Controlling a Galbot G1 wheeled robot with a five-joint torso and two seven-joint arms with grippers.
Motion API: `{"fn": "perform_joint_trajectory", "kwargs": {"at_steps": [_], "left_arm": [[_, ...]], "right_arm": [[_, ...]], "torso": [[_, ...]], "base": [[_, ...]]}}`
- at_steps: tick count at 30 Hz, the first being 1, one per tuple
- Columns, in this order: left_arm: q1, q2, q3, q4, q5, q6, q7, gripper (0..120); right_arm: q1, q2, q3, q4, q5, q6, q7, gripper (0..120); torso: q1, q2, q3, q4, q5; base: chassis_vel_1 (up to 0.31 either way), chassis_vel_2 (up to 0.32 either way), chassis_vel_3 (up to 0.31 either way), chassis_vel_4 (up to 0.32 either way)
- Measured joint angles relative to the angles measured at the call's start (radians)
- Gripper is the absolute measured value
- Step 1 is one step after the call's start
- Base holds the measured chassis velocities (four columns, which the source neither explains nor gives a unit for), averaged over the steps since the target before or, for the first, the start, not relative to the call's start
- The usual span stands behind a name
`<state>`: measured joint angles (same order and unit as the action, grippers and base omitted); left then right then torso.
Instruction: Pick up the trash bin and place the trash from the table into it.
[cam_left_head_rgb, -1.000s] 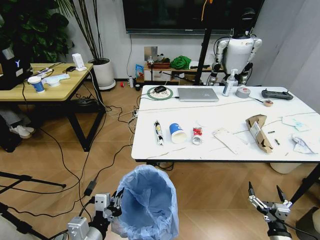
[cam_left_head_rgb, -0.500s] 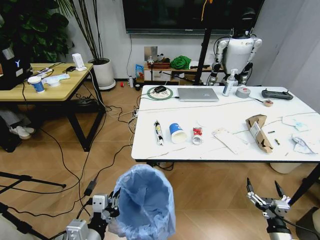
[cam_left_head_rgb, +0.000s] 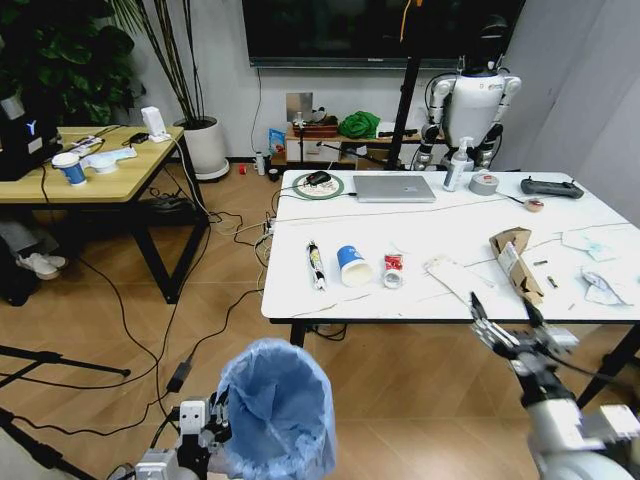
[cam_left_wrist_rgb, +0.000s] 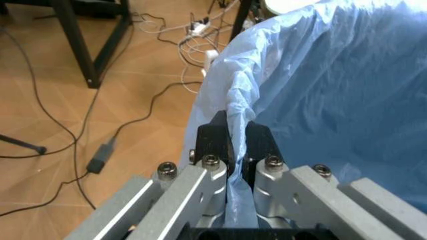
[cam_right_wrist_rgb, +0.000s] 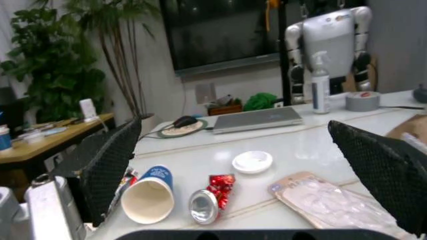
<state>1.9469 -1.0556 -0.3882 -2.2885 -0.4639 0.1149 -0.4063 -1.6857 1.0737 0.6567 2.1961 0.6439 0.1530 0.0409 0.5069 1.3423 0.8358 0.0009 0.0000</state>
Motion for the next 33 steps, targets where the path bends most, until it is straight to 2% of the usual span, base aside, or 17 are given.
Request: {"fn": "perform_joint_trajectory", "kwargs": {"at_steps": [4, 11, 14, 15, 20, 28, 33], "left_arm": [[0.014, -0.013, -0.021, -0.012, 0.000, -0.005, 0.007, 0], [0.016, -0.017, -0.038, -0.021, -0.024, -0.007, 0.018, 0], [0.028, -0.024, -0.047, -0.028, -0.053, -0.031, 0.055, 0], [0.028, -0.024, -0.047, -0.028, -0.053, -0.031, 0.055, 0], [0.050, -0.033, -0.071, -0.019, -0.051, -0.055, 0.079, 0], [0.057, -0.042, -0.086, -0.026, -0.060, -0.055, 0.091, 0], [0.068, -0.043, -0.108, -0.031, -0.067, -0.058, 0.096, 0]], "right_arm": [[0.035, -0.038, -0.033, -0.033, 0.025, -0.001, -0.002, 100], [0.092, -0.061, -0.085, -0.054, 0.077, -0.004, -0.008, 100], [0.188, -0.074, -0.187, -0.111, 0.163, -0.005, -0.006, 100], [0.188, -0.074, -0.187, -0.111, 0.163, -0.005, -0.006, 100], [0.315, -0.079, -0.349, -0.230, 0.203, 0.001, 0.001, 100], [0.407, -0.078, -0.485, -0.306, 0.207, 0.000, 0.004, 100], [0.548, -0.051, -0.578, -0.361, 0.232, -0.018, 0.025, 100]], "torso": [[0.000, -0.001, 0.000, -0.0010, 0.0002], [-0.001, -0.002, -0.001, -0.0009, -0.0001], [-0.001, -0.002, -0.001, -0.0009, 0.0000], [-0.001, -0.002, -0.001, -0.0009, 0.0000], [-0.001, -0.003, -0.001, -0.0007, 0.0001], [-0.001, -0.003, -0.002, -0.0010, -0.0003], [-0.001, -0.004, -0.002, -0.0007, -0.0001]], "base": [[0.000, 0.000, 0.000, 0.000], [0.000, 0.000, 0.000, 0.000], [0.000, 0.000, 0.000, 0.000], [0.000, 0.000, 0.000, 0.000], [0.000, 0.000, 0.000, 0.000], [0.000, 0.000, 0.000, 0.000], [0.000, 0.000, 0.000, 0.000]]}}
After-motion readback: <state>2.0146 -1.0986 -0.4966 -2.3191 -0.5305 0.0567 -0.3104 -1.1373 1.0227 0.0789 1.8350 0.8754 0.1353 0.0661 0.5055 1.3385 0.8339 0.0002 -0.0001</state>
